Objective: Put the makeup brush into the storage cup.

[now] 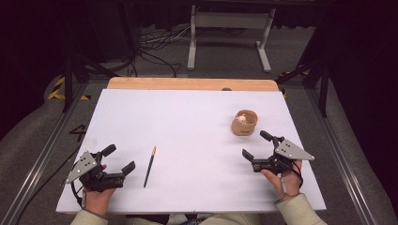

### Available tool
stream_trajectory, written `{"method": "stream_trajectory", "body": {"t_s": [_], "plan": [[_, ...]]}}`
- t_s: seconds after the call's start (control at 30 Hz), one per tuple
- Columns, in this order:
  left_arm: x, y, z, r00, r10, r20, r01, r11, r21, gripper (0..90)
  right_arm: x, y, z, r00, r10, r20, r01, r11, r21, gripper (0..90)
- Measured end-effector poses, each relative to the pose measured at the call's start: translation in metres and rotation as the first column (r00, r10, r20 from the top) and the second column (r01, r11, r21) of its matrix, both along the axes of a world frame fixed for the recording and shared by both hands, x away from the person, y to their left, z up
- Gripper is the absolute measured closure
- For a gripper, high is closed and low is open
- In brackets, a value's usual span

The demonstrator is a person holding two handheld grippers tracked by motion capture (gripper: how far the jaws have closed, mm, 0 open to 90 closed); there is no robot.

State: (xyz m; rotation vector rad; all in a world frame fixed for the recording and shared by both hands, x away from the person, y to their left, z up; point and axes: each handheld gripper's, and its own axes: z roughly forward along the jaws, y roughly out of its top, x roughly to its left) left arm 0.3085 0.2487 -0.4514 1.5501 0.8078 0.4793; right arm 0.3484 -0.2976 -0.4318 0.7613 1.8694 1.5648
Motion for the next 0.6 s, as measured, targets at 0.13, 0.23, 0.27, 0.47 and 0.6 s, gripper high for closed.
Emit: {"method": "stream_trajectory", "body": {"t_s": [0.13,0.23,0.27,0.47,0.6], "plan": [[-0.002,0.000,0.001,1.0000,0.002,0.006,-0.002,1.0000,-0.002,0.0,0.000,0.000,0.001,1.0000,0.000,0.005,0.000,1.000,0.003,2.7],[-0.002,-0.001,0.002,1.0000,0.000,0.006,0.000,1.0000,-0.003,0.1,0.000,0.000,0.001,1.0000,0.001,0.002,-0.001,1.000,0.003,2.7],[-0.002,-0.001,0.002,1.0000,0.000,0.005,0.000,1.0000,-0.003,0.0,0.000,0.000,0.001,1.0000,0.001,0.004,-0.001,1.000,0.003,2.7],[-0.005,0.002,0.007,0.9996,0.004,0.028,-0.003,0.9999,-0.013,0.1,0.000,-0.001,0.001,1.0000,-0.001,0.008,0.001,1.000,0.005,2.6],[-0.007,0.000,0.010,0.9993,-0.001,0.038,0.001,0.9999,-0.010,0.1,0.000,0.000,0.001,1.0000,-0.003,0.009,0.003,1.000,0.003,1.7]]}}
